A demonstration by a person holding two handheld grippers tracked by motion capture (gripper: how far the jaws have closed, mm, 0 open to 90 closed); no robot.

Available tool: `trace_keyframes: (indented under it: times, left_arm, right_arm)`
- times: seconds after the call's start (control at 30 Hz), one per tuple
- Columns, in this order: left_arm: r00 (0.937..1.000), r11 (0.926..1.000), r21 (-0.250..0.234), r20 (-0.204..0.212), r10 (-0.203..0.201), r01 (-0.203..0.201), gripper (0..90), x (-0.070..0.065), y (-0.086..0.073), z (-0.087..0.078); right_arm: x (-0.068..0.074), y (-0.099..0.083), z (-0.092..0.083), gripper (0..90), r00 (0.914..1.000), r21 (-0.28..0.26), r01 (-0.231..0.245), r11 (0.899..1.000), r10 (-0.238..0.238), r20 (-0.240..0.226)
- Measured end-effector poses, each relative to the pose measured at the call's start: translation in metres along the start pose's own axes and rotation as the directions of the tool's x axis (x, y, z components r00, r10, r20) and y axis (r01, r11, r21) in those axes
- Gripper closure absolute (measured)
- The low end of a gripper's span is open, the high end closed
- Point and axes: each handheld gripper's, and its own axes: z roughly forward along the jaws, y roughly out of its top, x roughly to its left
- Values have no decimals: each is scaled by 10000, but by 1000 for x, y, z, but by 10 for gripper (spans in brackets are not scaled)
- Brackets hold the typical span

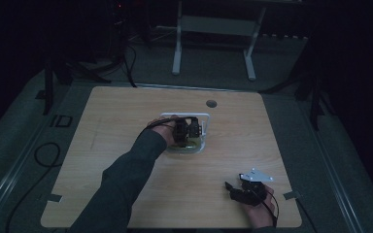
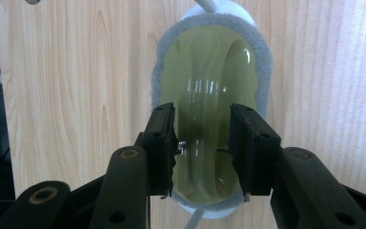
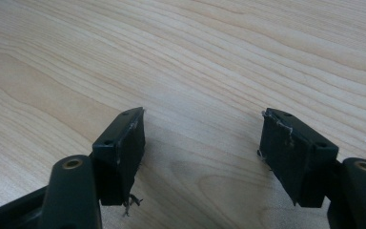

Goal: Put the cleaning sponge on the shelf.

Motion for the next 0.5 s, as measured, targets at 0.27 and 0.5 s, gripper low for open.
trace_keyframes:
  times: [0.27, 0.5]
  left_arm:
    - [9996, 9996, -227, 248, -148, 153, 633, -2, -5, -17]
    - [9987, 9952, -848, -48, -498, 492, 635, -9, -19, -37]
  right_arm:
    - [0, 0, 0, 315, 10000, 5, -6, 10000, 6, -2]
    - [0, 0, 0, 315, 10000, 1, -1, 10000, 1, -2]
